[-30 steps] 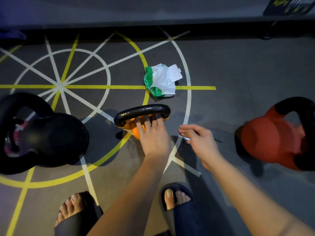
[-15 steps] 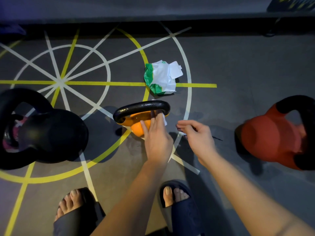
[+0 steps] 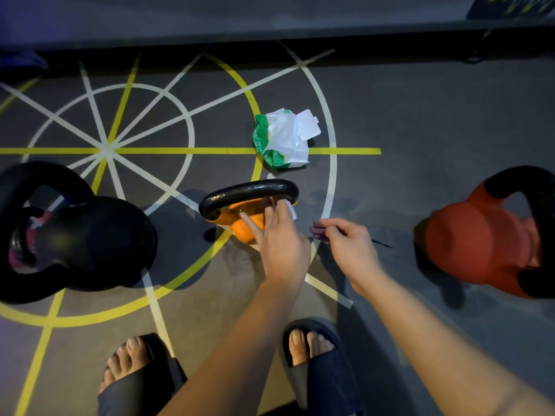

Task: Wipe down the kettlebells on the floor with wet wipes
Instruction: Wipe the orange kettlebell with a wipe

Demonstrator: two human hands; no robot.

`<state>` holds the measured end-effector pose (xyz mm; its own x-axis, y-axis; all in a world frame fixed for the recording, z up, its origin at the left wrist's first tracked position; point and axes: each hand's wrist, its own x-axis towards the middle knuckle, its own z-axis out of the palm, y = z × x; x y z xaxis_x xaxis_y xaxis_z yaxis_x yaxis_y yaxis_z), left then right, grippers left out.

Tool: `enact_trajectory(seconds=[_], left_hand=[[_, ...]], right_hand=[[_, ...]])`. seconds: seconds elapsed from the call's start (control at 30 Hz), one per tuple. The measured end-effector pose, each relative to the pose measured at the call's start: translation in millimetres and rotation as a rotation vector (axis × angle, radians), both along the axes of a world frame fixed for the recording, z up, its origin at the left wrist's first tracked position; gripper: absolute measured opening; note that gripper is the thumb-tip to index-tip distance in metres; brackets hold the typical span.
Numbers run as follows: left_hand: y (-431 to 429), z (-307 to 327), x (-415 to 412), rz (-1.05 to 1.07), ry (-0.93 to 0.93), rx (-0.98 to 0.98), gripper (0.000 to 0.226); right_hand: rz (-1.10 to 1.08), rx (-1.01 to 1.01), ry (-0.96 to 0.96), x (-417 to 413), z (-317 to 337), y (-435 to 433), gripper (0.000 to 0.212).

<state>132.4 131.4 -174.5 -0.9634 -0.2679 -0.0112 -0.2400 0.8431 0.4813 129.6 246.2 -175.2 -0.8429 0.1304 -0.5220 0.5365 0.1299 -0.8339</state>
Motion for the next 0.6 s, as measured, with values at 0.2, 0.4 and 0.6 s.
enact_trajectory(seconds=[0.2, 0.4, 0.6], left_hand=[[-10, 0, 1, -0.133, -0.109, -0.300, 0.054], [-1, 8, -6, -0.046, -0.125, -0.133, 0.041], [5, 29, -4, 0.290, -0.049, 0.946, 0.046]], right_hand=[[-0.022, 0.032, 0.055, -1, 0, 0, 0.030], [-0.069, 0.025, 0.021, 0, -7, 4, 0.030], [-0.072, -0.009, 0.040, -5, -9, 2, 0.033]])
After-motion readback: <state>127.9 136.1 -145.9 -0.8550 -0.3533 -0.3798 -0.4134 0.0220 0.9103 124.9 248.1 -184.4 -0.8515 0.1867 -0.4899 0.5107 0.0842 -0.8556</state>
